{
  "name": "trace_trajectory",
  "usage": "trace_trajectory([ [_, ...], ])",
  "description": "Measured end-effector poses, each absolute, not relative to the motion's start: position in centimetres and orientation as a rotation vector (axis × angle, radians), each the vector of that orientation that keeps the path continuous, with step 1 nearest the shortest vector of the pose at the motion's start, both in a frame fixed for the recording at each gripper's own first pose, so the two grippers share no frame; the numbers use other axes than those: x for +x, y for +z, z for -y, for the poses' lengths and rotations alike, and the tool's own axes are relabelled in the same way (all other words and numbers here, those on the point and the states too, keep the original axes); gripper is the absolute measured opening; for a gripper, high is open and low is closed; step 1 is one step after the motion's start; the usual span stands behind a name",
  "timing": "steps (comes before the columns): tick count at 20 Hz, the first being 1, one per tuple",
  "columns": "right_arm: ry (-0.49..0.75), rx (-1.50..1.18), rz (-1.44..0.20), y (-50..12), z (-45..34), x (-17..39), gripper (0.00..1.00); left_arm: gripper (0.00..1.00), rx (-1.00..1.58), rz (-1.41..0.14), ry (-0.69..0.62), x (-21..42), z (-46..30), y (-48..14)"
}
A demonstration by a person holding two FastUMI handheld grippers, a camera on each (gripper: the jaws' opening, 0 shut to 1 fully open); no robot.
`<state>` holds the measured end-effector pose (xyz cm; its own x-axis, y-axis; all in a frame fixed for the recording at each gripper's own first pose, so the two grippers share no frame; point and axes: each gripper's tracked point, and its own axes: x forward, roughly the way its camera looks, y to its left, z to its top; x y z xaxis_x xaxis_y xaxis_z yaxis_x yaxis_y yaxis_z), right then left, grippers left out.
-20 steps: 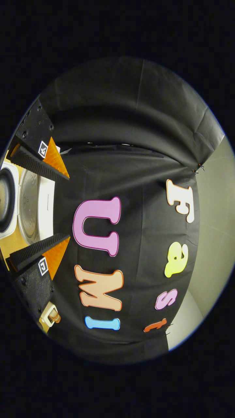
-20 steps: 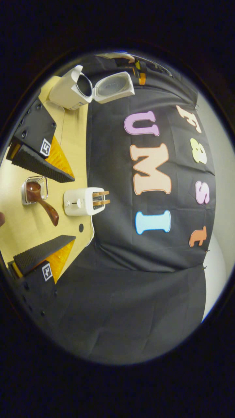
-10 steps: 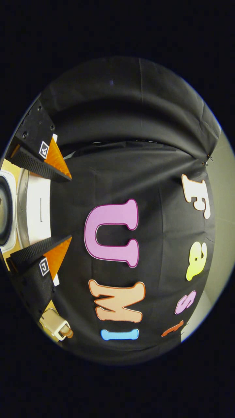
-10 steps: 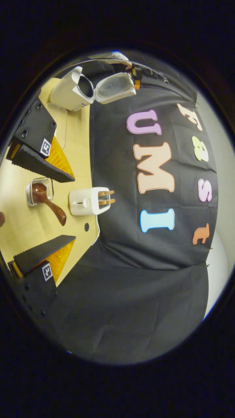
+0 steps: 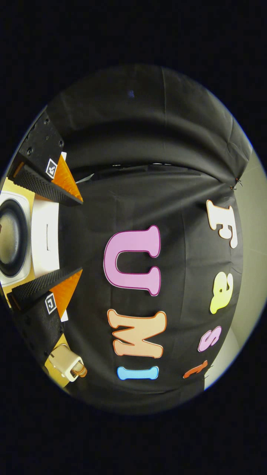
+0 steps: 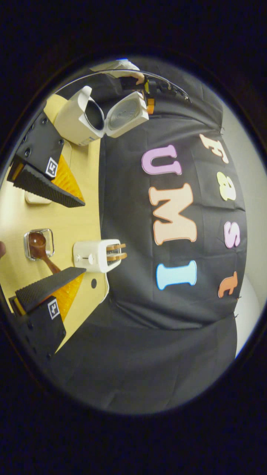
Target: Close the left gripper, press the button to open the rice cooker; take a wooden spoon from the chopstick holder with the right hand, scoop a spoonful of rice and pour it into the rice cooker, then put the wooden spoon back into the chopstick holder.
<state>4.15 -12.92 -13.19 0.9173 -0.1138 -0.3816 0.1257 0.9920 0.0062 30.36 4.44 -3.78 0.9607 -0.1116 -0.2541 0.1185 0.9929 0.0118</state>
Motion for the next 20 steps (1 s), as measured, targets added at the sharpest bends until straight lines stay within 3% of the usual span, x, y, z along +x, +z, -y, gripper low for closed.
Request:
trace_trajectory([
  [10,0.039,0.066,-0.404,-13.8,6.4,5.8,0.99,0.95,0.025,-0.276,-0.137,22.8,-4.9,-6.9],
  [20,0.136,0.064,-0.417,-14.2,2.5,6.1,0.99,0.95,-0.002,-0.399,-0.141,16.5,-5.4,-13.1],
])
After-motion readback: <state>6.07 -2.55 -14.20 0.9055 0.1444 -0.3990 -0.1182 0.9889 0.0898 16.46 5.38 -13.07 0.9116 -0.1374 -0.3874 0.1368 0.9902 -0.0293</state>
